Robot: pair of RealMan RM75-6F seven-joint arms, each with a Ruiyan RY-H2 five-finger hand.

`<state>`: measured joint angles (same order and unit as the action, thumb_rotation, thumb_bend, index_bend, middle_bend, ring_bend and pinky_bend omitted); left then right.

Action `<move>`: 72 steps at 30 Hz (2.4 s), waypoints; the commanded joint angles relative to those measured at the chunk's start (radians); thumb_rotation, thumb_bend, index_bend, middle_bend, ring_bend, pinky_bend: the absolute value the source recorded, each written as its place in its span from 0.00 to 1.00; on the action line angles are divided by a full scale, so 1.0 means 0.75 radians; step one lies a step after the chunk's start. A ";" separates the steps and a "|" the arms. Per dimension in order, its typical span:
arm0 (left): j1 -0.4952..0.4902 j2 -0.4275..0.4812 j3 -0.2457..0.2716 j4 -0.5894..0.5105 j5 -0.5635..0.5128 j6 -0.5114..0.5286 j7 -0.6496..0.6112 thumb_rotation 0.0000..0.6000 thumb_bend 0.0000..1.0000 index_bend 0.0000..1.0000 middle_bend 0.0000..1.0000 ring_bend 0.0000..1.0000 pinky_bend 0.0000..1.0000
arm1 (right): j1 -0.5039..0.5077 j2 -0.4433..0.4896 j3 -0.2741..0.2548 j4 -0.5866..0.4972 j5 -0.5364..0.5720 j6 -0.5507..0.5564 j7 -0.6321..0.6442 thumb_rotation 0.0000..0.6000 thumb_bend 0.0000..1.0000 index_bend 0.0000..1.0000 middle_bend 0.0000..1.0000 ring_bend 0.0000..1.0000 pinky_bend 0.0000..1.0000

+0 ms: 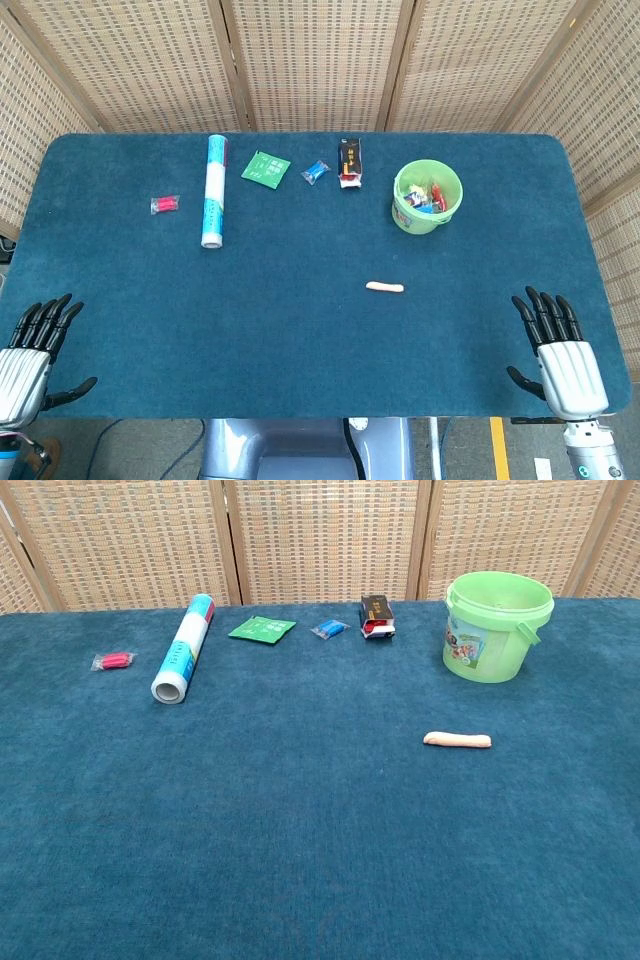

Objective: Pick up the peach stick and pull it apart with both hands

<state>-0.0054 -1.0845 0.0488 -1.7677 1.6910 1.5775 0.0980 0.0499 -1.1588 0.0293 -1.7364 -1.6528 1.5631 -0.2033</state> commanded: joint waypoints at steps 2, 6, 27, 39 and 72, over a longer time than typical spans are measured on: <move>0.001 -0.009 -0.004 0.010 0.004 0.011 -0.013 1.00 0.00 0.00 0.00 0.00 0.00 | 0.002 -0.003 -0.002 -0.001 0.015 -0.018 -0.010 1.00 0.00 0.00 0.00 0.00 0.00; -0.001 -0.016 -0.012 0.015 -0.002 0.014 -0.015 1.00 0.00 0.00 0.00 0.00 0.00 | 0.016 -0.019 0.001 -0.011 0.036 -0.053 -0.043 1.00 0.00 0.00 0.00 0.00 0.00; -0.077 -0.127 -0.090 0.069 -0.168 -0.113 0.087 1.00 0.00 0.00 0.00 0.00 0.00 | 0.634 -0.166 0.268 0.052 0.509 -0.879 0.034 1.00 0.31 0.34 0.00 0.00 0.00; -0.101 -0.155 -0.102 0.078 -0.248 -0.170 0.150 1.00 0.00 0.00 0.00 0.00 0.00 | 0.841 -0.459 0.301 0.371 1.023 -1.002 -0.147 1.00 0.45 0.38 0.00 0.00 0.00; -0.117 -0.171 -0.094 0.082 -0.276 -0.183 0.183 1.00 0.00 0.00 0.00 0.00 0.00 | 0.894 -0.722 0.245 0.704 0.986 -0.937 -0.088 1.00 0.49 0.50 0.00 0.00 0.00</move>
<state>-0.0934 -1.2127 -0.0214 -1.7062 1.4839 1.4406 0.2352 0.7203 -1.6984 0.2135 -1.2105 -0.9119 0.8617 -0.2711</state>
